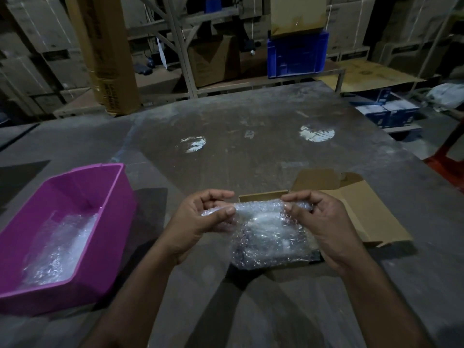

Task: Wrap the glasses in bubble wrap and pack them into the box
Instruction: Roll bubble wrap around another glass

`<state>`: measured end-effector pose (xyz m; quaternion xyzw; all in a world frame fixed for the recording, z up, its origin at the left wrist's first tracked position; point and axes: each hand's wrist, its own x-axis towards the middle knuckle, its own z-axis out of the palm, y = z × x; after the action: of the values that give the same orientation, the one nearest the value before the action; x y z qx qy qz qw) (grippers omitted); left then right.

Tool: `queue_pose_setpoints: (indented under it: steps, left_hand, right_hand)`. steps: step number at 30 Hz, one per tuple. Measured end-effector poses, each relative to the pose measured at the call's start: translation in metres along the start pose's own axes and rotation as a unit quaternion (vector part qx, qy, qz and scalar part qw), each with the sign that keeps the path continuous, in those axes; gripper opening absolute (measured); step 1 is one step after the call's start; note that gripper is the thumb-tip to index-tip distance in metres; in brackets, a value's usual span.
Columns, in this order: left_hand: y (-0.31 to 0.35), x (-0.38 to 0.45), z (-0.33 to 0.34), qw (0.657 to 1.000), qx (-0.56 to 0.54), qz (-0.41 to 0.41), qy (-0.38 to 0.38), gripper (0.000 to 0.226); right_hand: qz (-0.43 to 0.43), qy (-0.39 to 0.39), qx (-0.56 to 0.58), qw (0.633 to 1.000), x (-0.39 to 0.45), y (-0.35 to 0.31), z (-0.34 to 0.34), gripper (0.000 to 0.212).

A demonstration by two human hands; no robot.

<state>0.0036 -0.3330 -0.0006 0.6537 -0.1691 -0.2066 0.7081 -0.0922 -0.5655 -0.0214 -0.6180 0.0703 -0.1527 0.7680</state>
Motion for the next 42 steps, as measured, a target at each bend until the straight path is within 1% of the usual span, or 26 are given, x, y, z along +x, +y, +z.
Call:
queue_pose_setpoints:
  steps: [2, 5, 7, 10, 12, 15, 19, 21, 25, 28, 30, 32, 34, 37, 39, 42]
  left_hand:
    - [-0.001, 0.001, 0.001, 1.0, 0.021, 0.009, 0.004, 0.037]
    - [-0.002, 0.003, -0.001, 0.999, 0.034, 0.031, 0.019, 0.037]
    - [-0.001, 0.003, -0.001, 0.998, 0.046, 0.04, 0.022, 0.037]
    - [0.001, 0.001, 0.002, 0.998, 0.049, 0.031, 0.022, 0.03]
    - [0.002, 0.001, 0.003, 0.997, 0.078, 0.01, 0.015, 0.025]
    - [0.003, 0.0, 0.002, 0.991, 0.13, -0.019, -0.005, 0.017]
    - [0.003, 0.002, 0.002, 0.99, 0.143, -0.009, 0.017, 0.014]
    - [0.004, 0.002, 0.002, 0.992, 0.129, 0.001, 0.012, 0.01]
    - [0.006, 0.0, 0.003, 0.998, 0.067, -0.007, 0.008, 0.022]
    - [0.008, -0.001, 0.003, 1.0, 0.007, -0.019, 0.019, 0.041]
    - [0.009, 0.0, 0.005, 0.999, -0.02, -0.026, 0.03, 0.048]
    - [0.01, 0.0, 0.006, 0.998, -0.027, -0.021, 0.046, 0.046]
    - [0.01, 0.0, 0.006, 0.998, -0.029, -0.007, 0.058, 0.036]
    - [0.01, -0.002, 0.006, 0.998, -0.031, 0.003, 0.049, 0.023]
    - [0.01, -0.002, 0.005, 0.999, -0.028, 0.01, 0.041, 0.024]
    - [0.009, -0.001, 0.003, 0.999, -0.028, 0.024, 0.039, 0.035]
  right_hand:
    - [0.003, -0.003, -0.008, 1.0, -0.001, -0.001, 0.0, 0.029]
    - [0.008, -0.027, -0.027, 0.999, -0.001, 0.0, -0.002, 0.039]
    - [0.015, -0.031, -0.044, 0.998, 0.0, 0.001, -0.001, 0.035]
    - [0.011, -0.005, -0.036, 0.999, 0.0, 0.002, 0.0, 0.023]
    - [-0.001, 0.011, -0.042, 0.999, 0.001, 0.002, 0.002, 0.021]
    - [-0.011, 0.01, -0.048, 0.999, 0.0, 0.001, 0.003, 0.022]
    - [0.004, 0.015, -0.034, 0.999, -0.001, 0.001, 0.004, 0.019]
    - [-0.004, 0.013, -0.034, 0.999, -0.001, 0.002, 0.003, 0.016]
    - [-0.014, -0.006, -0.021, 1.0, -0.001, 0.003, -0.001, 0.013]
    - [-0.024, -0.008, -0.042, 0.999, -0.001, 0.002, -0.003, 0.013]
    - [-0.036, -0.017, -0.048, 0.998, -0.002, 0.001, -0.003, 0.014]
    - [-0.04, -0.02, -0.038, 0.998, -0.003, 0.0, -0.001, 0.012]
    - [-0.032, -0.006, -0.029, 0.999, -0.003, 0.001, 0.0, 0.019]
    - [-0.009, 0.009, -0.008, 1.0, -0.002, 0.003, 0.001, 0.03]
    - [0.004, -0.003, -0.017, 1.0, -0.001, 0.003, 0.001, 0.036]
    - [0.018, -0.023, -0.036, 0.999, -0.002, 0.005, 0.002, 0.031]
